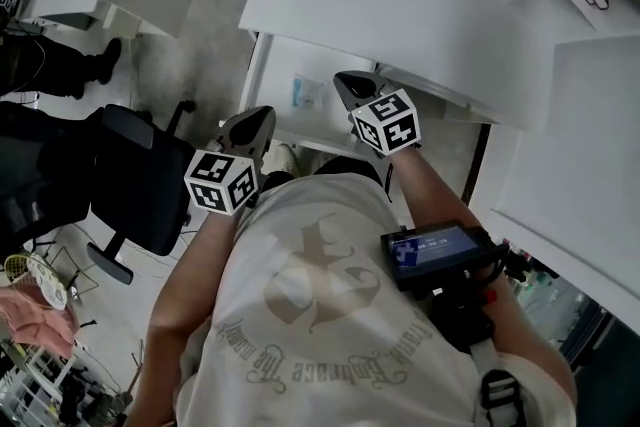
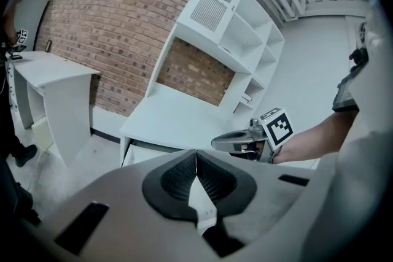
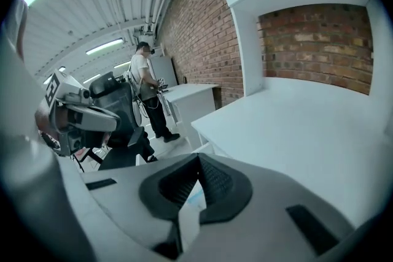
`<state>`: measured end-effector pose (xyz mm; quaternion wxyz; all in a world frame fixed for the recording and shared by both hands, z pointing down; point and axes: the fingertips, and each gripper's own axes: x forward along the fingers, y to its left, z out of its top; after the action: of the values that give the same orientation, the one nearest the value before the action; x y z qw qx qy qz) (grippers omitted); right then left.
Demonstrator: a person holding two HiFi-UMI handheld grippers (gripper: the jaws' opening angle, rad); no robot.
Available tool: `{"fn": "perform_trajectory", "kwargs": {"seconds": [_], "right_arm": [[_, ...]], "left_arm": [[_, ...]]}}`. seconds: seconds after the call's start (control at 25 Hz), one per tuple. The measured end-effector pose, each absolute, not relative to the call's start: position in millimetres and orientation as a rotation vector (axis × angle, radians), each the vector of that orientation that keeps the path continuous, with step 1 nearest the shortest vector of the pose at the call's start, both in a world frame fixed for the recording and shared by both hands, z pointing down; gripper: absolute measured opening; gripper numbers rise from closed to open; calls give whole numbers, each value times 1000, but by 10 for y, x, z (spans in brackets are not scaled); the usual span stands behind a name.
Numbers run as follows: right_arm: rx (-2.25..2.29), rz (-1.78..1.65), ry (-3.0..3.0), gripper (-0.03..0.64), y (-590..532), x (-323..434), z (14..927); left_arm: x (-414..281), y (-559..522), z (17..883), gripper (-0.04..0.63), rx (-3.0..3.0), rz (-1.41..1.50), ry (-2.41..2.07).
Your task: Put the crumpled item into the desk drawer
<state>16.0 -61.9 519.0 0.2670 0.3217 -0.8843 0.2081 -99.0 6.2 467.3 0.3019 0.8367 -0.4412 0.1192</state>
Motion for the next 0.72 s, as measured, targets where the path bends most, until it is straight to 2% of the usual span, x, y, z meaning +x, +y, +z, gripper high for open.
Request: {"fn": "perform_trajectory", "kwargs": {"seconds": [0.72], "right_arm": [[1099, 597, -2519, 21, -460, 196, 4471]], "left_arm": [[-798, -157, 4172, 21, 2456, 266, -996]]}}
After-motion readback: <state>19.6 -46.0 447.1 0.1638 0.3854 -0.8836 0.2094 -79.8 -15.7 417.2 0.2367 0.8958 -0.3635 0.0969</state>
